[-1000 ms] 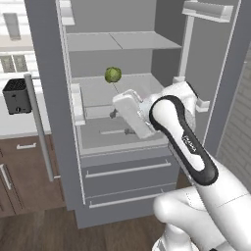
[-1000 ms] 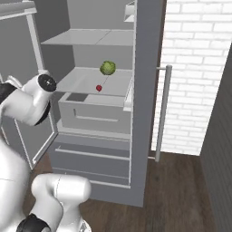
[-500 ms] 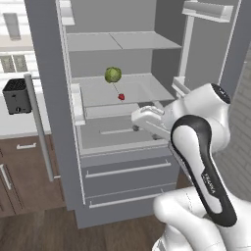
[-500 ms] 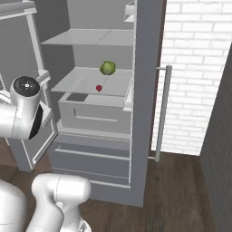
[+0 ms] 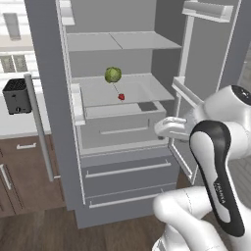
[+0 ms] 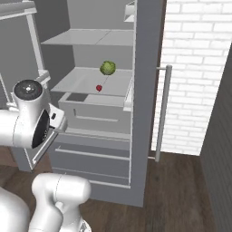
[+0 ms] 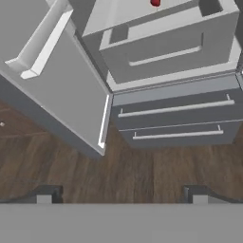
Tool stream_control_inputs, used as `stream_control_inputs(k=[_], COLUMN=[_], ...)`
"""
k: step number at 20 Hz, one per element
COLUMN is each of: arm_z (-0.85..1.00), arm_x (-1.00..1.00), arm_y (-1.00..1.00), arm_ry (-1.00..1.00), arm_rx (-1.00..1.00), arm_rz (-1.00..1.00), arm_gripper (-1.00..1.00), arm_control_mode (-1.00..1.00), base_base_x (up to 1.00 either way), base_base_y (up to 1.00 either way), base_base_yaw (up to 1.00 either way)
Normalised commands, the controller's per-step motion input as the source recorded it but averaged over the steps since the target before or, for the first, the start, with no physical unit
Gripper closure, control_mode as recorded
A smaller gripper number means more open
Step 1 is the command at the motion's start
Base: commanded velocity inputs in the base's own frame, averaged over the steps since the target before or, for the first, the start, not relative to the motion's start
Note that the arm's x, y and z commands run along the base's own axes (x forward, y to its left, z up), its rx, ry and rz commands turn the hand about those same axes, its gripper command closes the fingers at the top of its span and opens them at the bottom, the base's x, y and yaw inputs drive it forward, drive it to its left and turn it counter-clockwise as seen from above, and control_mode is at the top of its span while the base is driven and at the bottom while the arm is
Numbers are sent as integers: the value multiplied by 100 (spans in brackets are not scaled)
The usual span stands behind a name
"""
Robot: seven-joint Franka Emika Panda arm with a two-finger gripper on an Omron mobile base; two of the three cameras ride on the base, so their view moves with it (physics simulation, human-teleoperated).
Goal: Take the strawberry from the fridge and place it on top of the pancake, located on the dining counter.
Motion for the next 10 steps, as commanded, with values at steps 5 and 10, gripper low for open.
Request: stream_control_inputs(k=[5,10], arm_z=[-9,-1], arm_x=[-4,2], arm_y=[-16,0], arm_ry=[3,4], arm_rx=[-7,0], arm_rz=[-2,0], arm_gripper=[-100,-100], arm_control_mode=[-100,-100], base_base_x=[0,0], base_base_y=[0,0], base_base_yaw=[0,0])
